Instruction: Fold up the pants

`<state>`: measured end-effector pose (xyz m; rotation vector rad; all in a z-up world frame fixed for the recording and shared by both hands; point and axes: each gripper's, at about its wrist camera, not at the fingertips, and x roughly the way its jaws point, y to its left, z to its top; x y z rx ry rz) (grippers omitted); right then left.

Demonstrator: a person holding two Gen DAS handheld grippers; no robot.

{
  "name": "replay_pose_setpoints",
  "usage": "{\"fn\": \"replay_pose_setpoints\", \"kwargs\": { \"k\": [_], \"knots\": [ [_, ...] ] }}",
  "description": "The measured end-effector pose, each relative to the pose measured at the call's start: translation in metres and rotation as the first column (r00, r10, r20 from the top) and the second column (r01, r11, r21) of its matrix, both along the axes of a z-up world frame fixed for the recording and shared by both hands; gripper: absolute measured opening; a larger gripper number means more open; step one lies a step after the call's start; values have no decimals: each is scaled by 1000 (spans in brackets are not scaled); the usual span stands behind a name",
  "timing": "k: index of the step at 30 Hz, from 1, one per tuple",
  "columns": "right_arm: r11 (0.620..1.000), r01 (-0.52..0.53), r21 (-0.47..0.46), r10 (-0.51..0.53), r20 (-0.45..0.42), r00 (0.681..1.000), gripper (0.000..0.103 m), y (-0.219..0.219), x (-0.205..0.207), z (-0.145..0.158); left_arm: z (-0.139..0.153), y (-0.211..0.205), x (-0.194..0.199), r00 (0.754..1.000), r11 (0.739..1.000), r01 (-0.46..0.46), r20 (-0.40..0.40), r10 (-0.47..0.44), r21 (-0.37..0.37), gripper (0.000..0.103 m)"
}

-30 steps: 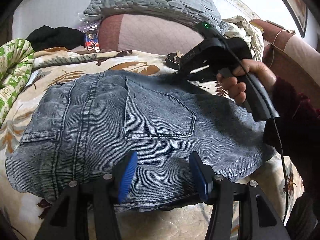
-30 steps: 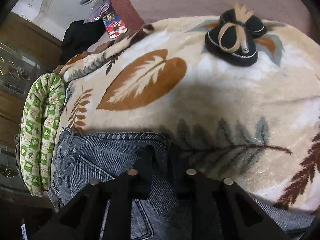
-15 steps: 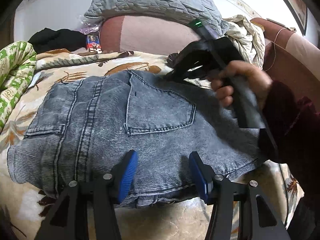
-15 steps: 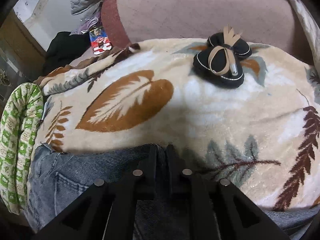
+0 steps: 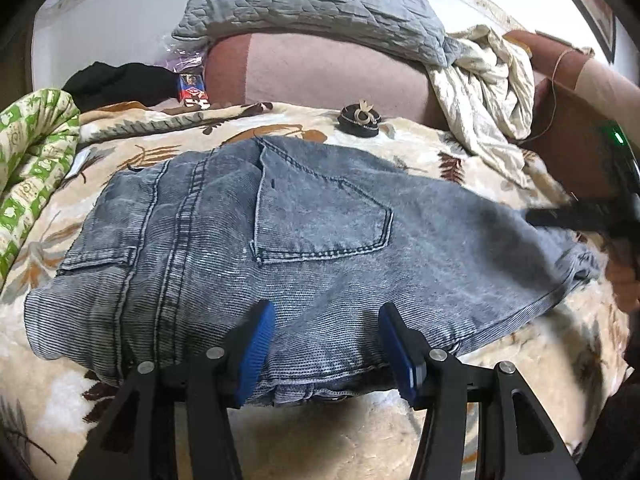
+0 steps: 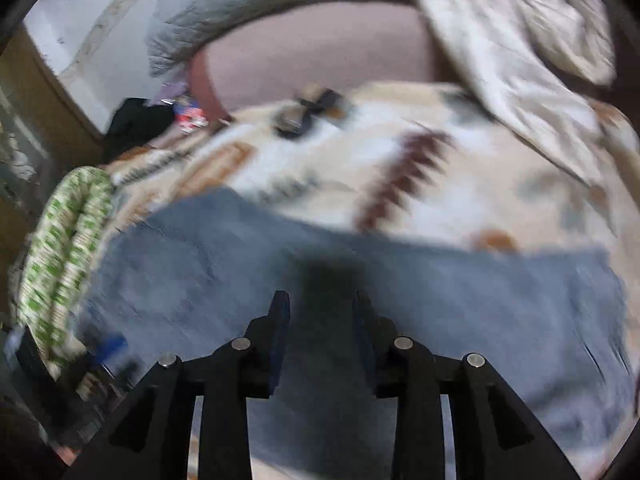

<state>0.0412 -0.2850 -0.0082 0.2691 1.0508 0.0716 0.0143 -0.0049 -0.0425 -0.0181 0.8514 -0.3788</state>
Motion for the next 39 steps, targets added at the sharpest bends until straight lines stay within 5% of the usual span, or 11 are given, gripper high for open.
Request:
{"fn": "replay_pose_setpoints", "kwargs": {
  "k": [7, 13, 15, 18, 24, 30, 39],
  "knots": [
    [992, 121, -48, -126, -133, 983, 33, -56, -51, -42, -3, -1, -6, 999, 999, 22, 32, -24, 48, 58],
    [995, 103, 7, -103, -58, 993, 33, -64, -64, -42, -7, -4, -4, 998, 997, 23, 51, -27, 77, 59],
    [987, 150, 61, -153, 32, 988, 34, -81, -80, -24, -3, -1, -7, 998, 998, 19, 64, -23, 55, 59],
    [958, 243, 151, -261, 116, 958, 50, -113, -105, -4, 6, 2, -13, 995, 1000, 21, 99, -23, 21, 60],
    [827, 415, 379, -477, 84, 875, 50, -181, -148, -12, 17, -6, -23, 986, 999, 46, 163, -41, -25, 60],
    [681, 521, 515, -601, -13, 799, 50, -214, -182, -27, 20, -25, -39, 982, 995, 97, 166, -93, -15, 60],
    [540, 576, 614, -623, -168, 764, 50, -211, -188, -60, 48, -77, -57, 968, 981, 190, 163, -192, 29, 60]
  ]
}}
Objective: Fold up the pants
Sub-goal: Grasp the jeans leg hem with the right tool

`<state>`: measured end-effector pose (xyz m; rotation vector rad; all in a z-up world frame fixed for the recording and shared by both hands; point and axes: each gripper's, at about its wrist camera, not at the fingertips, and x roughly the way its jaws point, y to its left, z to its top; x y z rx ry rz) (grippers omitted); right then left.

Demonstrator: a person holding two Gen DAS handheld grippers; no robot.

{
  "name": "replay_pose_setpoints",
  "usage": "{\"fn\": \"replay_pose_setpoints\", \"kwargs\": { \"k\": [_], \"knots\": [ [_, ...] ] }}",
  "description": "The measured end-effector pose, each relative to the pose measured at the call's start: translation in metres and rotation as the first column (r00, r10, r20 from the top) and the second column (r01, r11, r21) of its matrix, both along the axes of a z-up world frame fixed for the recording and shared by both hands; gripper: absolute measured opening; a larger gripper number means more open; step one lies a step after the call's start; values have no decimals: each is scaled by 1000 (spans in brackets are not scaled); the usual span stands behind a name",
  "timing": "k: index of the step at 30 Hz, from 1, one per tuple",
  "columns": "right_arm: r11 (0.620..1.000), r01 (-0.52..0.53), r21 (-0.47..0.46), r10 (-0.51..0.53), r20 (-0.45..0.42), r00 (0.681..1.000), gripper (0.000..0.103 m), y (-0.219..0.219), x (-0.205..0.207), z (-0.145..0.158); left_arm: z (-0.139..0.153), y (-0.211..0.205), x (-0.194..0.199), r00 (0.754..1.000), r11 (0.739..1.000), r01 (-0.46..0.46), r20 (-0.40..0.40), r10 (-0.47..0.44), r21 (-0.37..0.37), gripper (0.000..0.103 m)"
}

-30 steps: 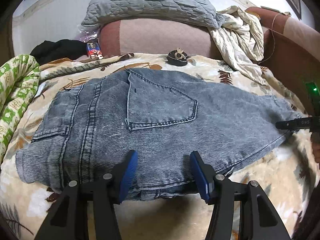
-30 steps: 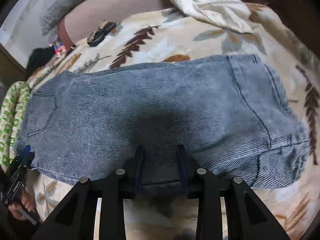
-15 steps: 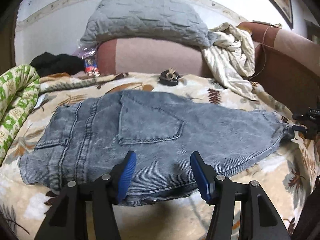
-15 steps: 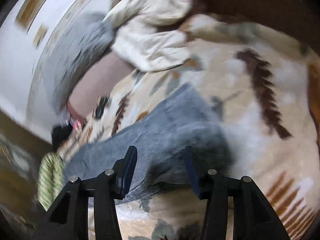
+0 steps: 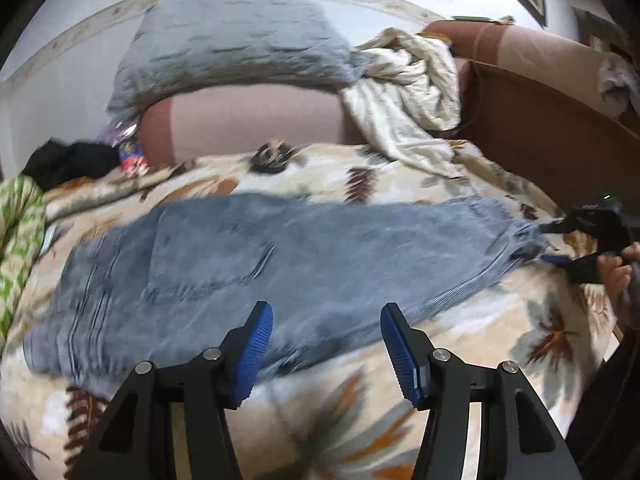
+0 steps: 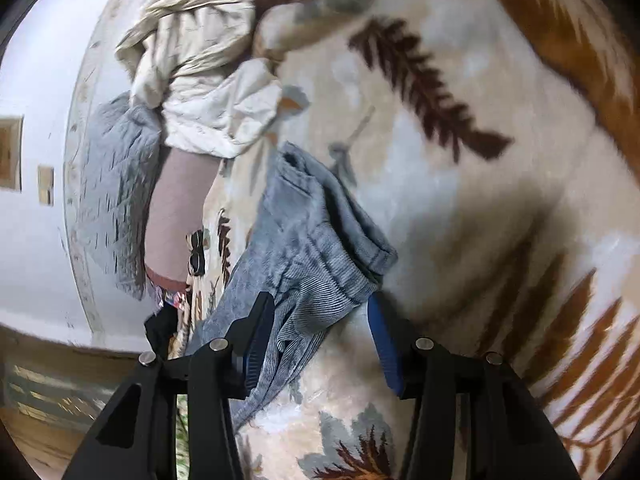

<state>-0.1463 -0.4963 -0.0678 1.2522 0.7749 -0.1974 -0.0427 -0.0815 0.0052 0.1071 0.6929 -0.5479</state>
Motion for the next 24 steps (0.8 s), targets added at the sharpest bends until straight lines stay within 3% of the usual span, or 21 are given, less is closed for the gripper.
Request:
{"fn": "replay_pose_setpoints", "kwargs": {
  "k": [4, 10, 14, 17, 20, 22, 24],
  "knots": [
    [997, 45, 64, -47, 19, 999, 50, -6, -1, -5, 30, -21, 4, 999, 1000, 18, 33, -17, -19, 60],
    [996, 70, -49, -66, 63, 996, 50, -22, -5, 20, 37, -45, 13, 999, 999, 47, -5, -47, -16, 61],
    [997, 6, -80, -3, 33, 999, 51, -35, 16, 21, 19, -70, 34, 989, 998, 66, -133, -66, -10, 60],
    [998, -45, -53, 47, 27, 999, 51, -33, 31, 13, 0, -84, 40, 971, 996, 87, -222, -88, -12, 44],
    [991, -102, -86, 104, 10, 995, 51, -27, 45, 12, -15, -89, 40, 956, 995, 96, -276, -95, -10, 43],
    [986, -133, -103, 134, -4, 991, 45, -24, 51, 10, -23, -90, 39, 950, 995, 99, -298, -94, 3, 39],
    [976, -154, -152, 152, -29, 988, 14, -22, 56, 11, -30, -91, 42, 941, 995, 97, -329, -85, 17, 32]
  ]
}}
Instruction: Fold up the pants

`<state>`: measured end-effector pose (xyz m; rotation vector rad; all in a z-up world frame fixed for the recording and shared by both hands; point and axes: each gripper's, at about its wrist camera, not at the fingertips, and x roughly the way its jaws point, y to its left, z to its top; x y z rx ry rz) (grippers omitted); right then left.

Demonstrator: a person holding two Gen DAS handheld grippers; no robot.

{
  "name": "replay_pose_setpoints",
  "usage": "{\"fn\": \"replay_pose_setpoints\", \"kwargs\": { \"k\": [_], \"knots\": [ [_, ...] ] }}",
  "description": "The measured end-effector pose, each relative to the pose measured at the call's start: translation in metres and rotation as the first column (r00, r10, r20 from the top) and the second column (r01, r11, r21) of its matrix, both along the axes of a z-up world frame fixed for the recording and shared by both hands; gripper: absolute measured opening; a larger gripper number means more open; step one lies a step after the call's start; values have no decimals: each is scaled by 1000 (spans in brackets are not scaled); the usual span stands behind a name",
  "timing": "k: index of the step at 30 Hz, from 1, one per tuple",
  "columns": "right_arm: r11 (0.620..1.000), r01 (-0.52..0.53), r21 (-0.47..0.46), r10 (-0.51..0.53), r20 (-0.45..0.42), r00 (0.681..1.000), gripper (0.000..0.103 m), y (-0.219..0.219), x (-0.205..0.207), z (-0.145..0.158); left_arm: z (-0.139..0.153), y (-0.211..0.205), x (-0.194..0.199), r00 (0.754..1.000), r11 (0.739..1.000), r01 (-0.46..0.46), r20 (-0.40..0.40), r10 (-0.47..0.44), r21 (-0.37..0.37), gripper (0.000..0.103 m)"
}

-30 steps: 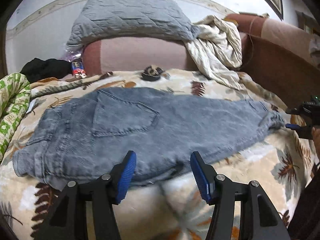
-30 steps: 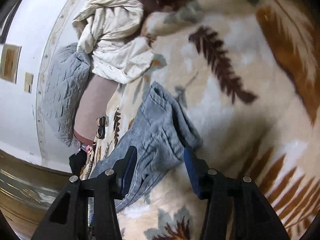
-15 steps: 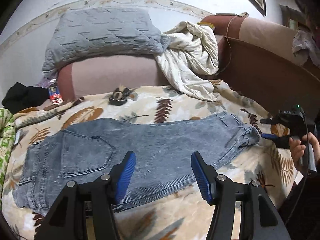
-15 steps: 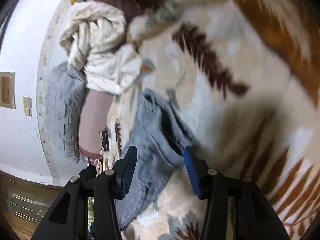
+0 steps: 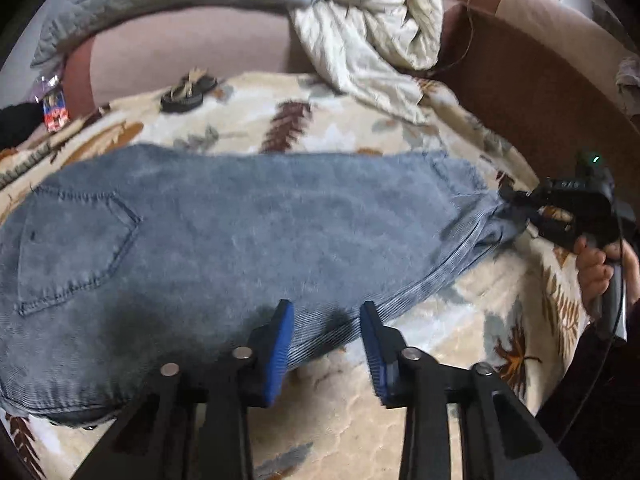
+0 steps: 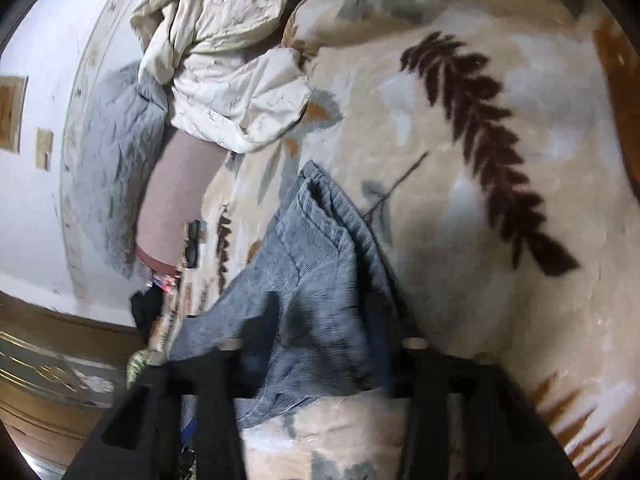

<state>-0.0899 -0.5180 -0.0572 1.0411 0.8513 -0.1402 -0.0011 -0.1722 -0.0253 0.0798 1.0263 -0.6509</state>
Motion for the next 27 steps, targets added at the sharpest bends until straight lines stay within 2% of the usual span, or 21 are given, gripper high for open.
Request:
{"fn": "replay_pose_setpoints", "kwargs": {
  "k": [2, 5, 8, 9, 11, 13, 16, 19, 21, 23, 25, 27],
  "knots": [
    [999, -5, -42, 6, 19, 1000, 12, 1, 2, 6, -7, 4, 2, 999, 1000, -16, -30, 16, 4, 30],
    [995, -5, -101, 22, 170, 985, 11, 8, -3, 38, -9, 8, 4, 999, 1000, -27, -46, 27, -4, 30],
    [974, 7, -225, 76, 360, 930, 9, 22, -15, 75, -8, 9, 2, 999, 1000, -26, -43, 26, -8, 30],
    [955, 5, -296, 109, 368, 924, 9, 29, -17, 83, -8, 8, 3, 999, 1000, -22, -45, 22, -1, 30],
    [919, -15, -394, 130, 267, 955, 9, 34, -11, 77, -9, 7, 2, 999, 1000, 2, -54, -2, 9, 30],
    [908, -56, -414, 110, 107, 988, 9, 22, -6, 48, -11, 5, 1, 998, 999, 20, -53, -18, 32, 30],
    [923, -165, -348, 167, -23, 986, 11, 9, -14, 23, -15, 5, -2, 998, 998, 43, -58, -40, 55, 30],
    [923, -238, -303, 217, -100, 971, 17, 5, -36, 10, -16, 4, -2, 997, 996, 61, -59, -57, 70, 30],
    [909, -270, -317, 234, -149, 961, 45, 7, -47, 7, -14, 2, -1, 996, 994, 72, -63, -67, 82, 30],
    [904, -253, -344, 213, -151, 965, 50, 5, -54, 14, -8, 0, 1, 995, 994, 83, -69, -78, 72, 30],
    [924, -165, -344, 143, -89, 986, 51, -7, -60, 28, -2, -6, 2, 994, 995, 91, -66, -87, 52, 30],
    [955, -61, -289, 70, 21, 997, 52, -22, -59, 39, 5, -16, 4, 994, 994, 101, -51, -98, 41, 30]
  ]
}}
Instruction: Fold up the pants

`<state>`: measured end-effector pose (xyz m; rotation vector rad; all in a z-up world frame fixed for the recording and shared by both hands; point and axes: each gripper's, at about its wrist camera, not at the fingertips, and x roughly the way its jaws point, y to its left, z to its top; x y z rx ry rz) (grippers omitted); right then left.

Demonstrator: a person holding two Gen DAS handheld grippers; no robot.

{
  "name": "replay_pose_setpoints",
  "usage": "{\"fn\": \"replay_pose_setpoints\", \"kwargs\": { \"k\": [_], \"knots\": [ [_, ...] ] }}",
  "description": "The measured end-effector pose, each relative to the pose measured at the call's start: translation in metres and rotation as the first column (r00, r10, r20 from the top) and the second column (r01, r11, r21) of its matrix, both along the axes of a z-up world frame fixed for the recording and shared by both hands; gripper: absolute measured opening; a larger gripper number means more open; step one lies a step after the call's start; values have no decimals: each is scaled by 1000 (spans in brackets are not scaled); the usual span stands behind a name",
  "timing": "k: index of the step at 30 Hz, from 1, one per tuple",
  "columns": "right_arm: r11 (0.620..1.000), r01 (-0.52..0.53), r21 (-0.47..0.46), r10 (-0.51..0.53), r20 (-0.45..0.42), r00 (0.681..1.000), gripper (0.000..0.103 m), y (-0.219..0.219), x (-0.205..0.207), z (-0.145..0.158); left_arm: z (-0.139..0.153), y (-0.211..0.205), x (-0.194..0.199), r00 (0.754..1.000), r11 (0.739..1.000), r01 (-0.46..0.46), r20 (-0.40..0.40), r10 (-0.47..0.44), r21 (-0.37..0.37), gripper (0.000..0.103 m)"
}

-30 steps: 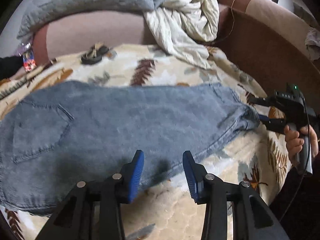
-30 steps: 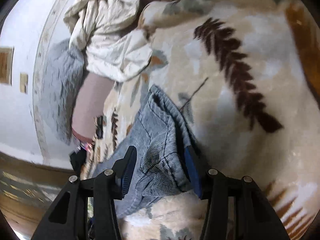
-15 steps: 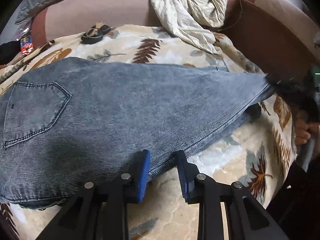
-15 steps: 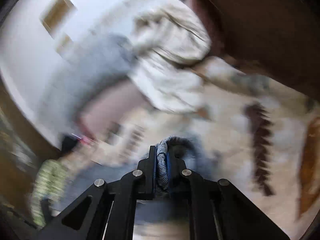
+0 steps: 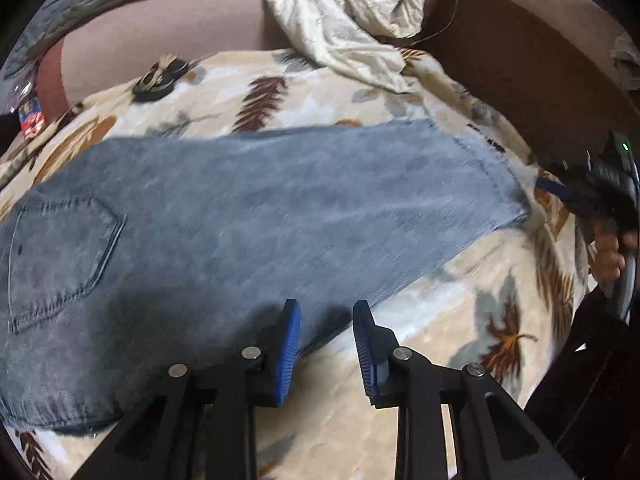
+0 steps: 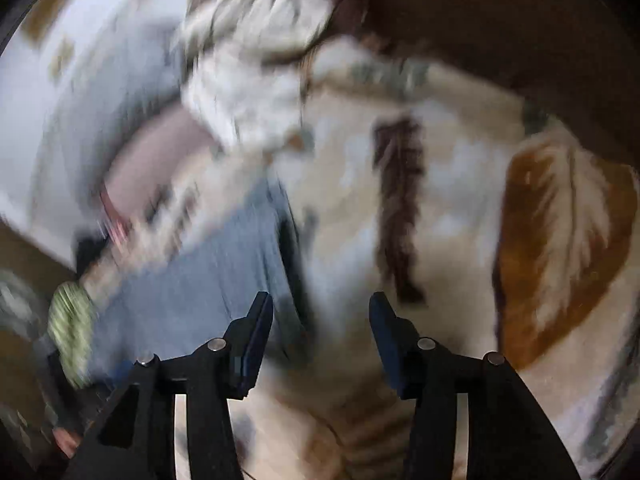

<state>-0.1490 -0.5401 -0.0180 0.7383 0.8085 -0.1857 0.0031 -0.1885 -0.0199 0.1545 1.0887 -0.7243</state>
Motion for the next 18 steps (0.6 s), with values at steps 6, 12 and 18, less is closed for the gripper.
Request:
{"fn": "replay_pose_setpoints", "kwargs": {
  "k": [6, 12, 18],
  "knots": [
    [981, 21, 191, -20, -10, 1000, 52, -15, 61, -15, -7, -17, 11, 999, 1000, 0, -40, 0, -1, 30],
    [958, -63, 279, 77, -37, 996, 4, -5, 116, -32, -24, -9, 17, 996, 1000, -25, -91, 24, -7, 30],
    [994, -79, 72, 66, 169, 983, 3, 12, 122, 31, -22, -6, 20, 995, 999, -46, -85, 44, -25, 31]
  ]
}}
